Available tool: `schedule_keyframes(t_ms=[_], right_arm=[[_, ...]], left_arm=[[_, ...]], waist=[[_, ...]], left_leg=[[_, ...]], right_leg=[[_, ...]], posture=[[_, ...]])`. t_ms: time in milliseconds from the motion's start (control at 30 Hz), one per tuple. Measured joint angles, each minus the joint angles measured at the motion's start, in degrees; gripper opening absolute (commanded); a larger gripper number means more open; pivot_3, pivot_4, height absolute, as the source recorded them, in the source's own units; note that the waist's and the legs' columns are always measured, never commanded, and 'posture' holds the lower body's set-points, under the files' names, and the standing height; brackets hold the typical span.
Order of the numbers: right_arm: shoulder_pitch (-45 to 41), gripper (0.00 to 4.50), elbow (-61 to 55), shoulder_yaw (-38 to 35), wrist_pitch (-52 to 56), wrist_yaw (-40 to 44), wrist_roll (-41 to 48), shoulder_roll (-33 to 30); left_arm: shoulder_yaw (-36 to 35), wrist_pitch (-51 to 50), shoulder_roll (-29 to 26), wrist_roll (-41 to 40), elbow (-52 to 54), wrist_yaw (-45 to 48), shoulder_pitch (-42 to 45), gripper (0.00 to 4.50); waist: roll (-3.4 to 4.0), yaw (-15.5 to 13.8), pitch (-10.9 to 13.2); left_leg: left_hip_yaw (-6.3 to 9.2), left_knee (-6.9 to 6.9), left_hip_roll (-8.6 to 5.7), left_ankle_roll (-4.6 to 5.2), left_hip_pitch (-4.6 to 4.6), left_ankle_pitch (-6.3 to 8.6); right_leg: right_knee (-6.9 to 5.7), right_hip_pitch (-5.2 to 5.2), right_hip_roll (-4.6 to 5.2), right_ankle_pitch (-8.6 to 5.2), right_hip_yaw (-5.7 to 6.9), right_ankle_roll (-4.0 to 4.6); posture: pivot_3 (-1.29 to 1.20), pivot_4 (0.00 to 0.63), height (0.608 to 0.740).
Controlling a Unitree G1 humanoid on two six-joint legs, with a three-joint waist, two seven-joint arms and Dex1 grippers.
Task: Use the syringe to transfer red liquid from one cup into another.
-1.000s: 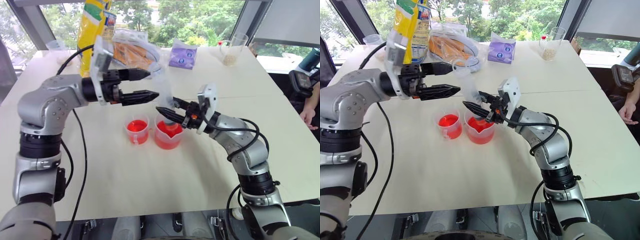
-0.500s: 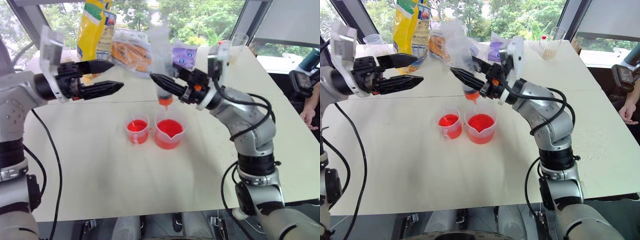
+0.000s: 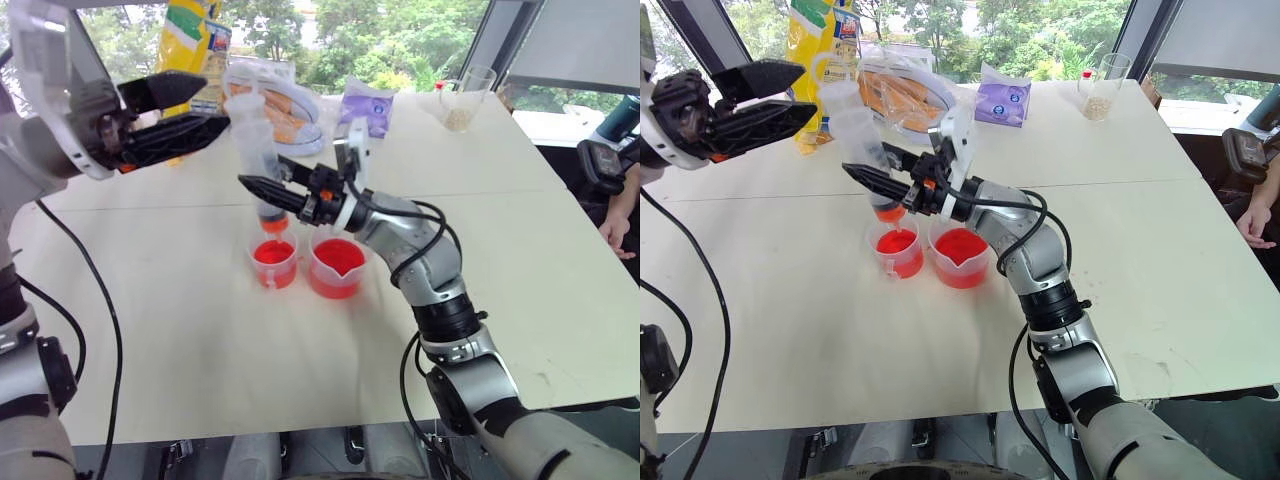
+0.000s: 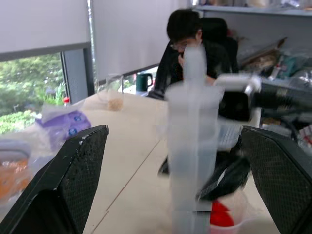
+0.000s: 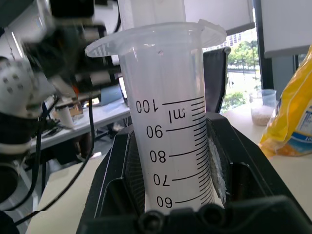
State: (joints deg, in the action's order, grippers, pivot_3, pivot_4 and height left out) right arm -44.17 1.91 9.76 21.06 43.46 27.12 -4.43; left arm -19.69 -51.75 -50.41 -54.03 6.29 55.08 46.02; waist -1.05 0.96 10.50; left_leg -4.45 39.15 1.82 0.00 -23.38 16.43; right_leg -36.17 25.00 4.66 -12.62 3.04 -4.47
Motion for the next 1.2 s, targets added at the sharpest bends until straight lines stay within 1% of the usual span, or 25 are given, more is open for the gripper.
schedule_keyframes(t_ms=[167, 333, 400, 433, 500, 533, 567, 633, 700, 733, 933, 1200], right_arm=[[1.7, 1.36, 0.8, 1.1, -1.0, 0.7, -1.8, 0.3], [1.7, 1.36, 0.8, 1.1, -1.5, 0.8, -2.5, 0.6], [1.7, 1.36, 0.8, 1.1, -1.6, 0.8, -3.0, 0.7], [1.8, 1.36, 0.8, 1.1, -1.6, 0.8, -3.2, 0.7], [2.0, 1.36, 0.8, 1.1, -1.6, 0.8, -3.4, 0.7], [2.1, 1.36, 0.8, 1.1, -1.6, 0.8, -3.4, 0.8], [2.1, 1.36, 0.8, 1.1, -1.6, 0.8, -3.4, 0.9], [2.1, 1.36, 0.8, 1.1, -1.6, 0.8, -3.4, 1.0], [2.1, 1.36, 0.8, 1.2, -1.6, 0.8, -3.6, 1.1], [2.1, 1.36, 0.8, 1.1, -1.6, 0.8, -3.7, 1.1], [2.1, 1.36, 0.8, 1.1, -1.7, 0.8, -3.9, 1.2], [1.3, 1.36, 3.1, 1.2, -1.7, 0.9, -4.1, 1.7]], left_arm=[[0.8, -0.2, 2.3, -0.6, 0.1, -2.8, 2.2, 4.45], [3.7, 0.1, 4.5, 0.2, 0.0, -3.4, 2.7, 4.45], [4.8, 0.5, 4.6, 0.7, -0.3, -3.3, 3.0, 4.45], [5.0, 0.7, 4.6, 0.9, -0.4, -3.3, 3.1, 4.21], [5.1, 0.9, 5.0, 0.9, -0.6, -3.2, 3.1, 3.54], [5.2, 0.9, 5.0, 1.0, -0.6, -3.2, 3.1, 3.04], [5.3, 0.9, 5.0, 1.0, -0.6, -3.2, 3.1, 2.63], [5.3, 0.9, 5.0, 1.0, -0.7, -3.1, 3.1, 1.43], [5.3, 0.9, 5.0, 1.0, -0.7, -3.1, 3.1, 0.41], [5.4, 0.8, 5.0, 0.9, -0.7, -3.0, 3.1, 0.06], [5.5, 1.0, 4.9, 1.2, -0.3, -2.7, 3.1, 0.06], [6.4, 3.5, 4.4, 3.6, 1.2, -2.1, 1.0, 0.06]], waist=[[0.00, 0.0, 0.0], [0.00, 0.0, 0.0], [0.00, 0.0, 0.0], [0.00, 0.0, 0.0], [0.00, 0.0, 0.0], [0.00, 0.0, 0.0], [0.00, 0.0, 0.0], [0.00, 0.0, 0.0], [0.00, 0.0, 0.0], [0.00, 0.0, 0.0], [0.00, 0.0, 0.0], [0.00, 0.0, 0.0]], left_leg=[[-0.01, 0.00, -0.02, -0.03, 0.01, -0.02], [-0.02, 0.00, -0.02, -0.05, 0.01, -0.03], [-0.02, 0.00, -0.03, -0.05, 0.02, -0.03], [-0.01, 0.00, -0.02, -0.05, 0.02, -0.03], [-0.01, 0.00, -0.02, -0.05, 0.01, -0.03], [-0.02, 0.00, -0.02, -0.05, 0.01, -0.03], [-0.02, 0.00, -0.02, -0.05, 0.01, -0.03], [-0.02, 0.00, -0.02, -0.05, 0.01, -0.03], [-0.01, 0.00, -0.02, -0.05, 0.01, -0.03], [-0.02, 0.00, -0.01, -0.05, 0.01, -0.03], [-0.02, 0.00, -0.02, -0.05, 0.01, -0.03], [-0.02, 0.00, -0.01, -0.05, 0.01, -0.03]], right_leg=[[-0.02, 0.00, -0.02, 0.00, 0.00, 0.00], [-0.02, 0.00, -0.04, 0.00, 0.00, 0.00], [-0.02, 0.00, -0.04, 0.00, 0.00, 0.00], [-0.02, 0.00, -0.04, 0.00, 0.00, 0.00], [-0.02, 0.01, -0.05, 0.00, 0.00, 0.00], [-0.02, 0.01, -0.05, 0.00, 0.00, 0.00], [-0.02, 0.01, -0.05, 0.00, 0.00, 0.00], [-0.02, 0.01, -0.05, 0.00, 0.00, 0.00], [-0.02, 0.01, -0.05, 0.00, 0.00, 0.00], [-0.02, 0.01, -0.04, 0.00, 0.00, 0.00], [-0.01, 0.00, -0.04, 0.00, 0.00, 0.00], [-0.01, 0.01, -0.05, 0.00, 0.00, 0.00]], posture=[[0.00, 0.150, 0.740], [0.00, 0.150, 0.740], [0.00, 0.150, 0.740], [0.00, 0.150, 0.740], [0.00, 0.150, 0.740], [0.00, 0.150, 0.740], [0.00, 0.150, 0.740], [0.00, 0.150, 0.740], [0.00, 0.150, 0.740], [0.00, 0.150, 0.740], [0.00, 0.150, 0.740], [0.00, 0.150, 0.740]])
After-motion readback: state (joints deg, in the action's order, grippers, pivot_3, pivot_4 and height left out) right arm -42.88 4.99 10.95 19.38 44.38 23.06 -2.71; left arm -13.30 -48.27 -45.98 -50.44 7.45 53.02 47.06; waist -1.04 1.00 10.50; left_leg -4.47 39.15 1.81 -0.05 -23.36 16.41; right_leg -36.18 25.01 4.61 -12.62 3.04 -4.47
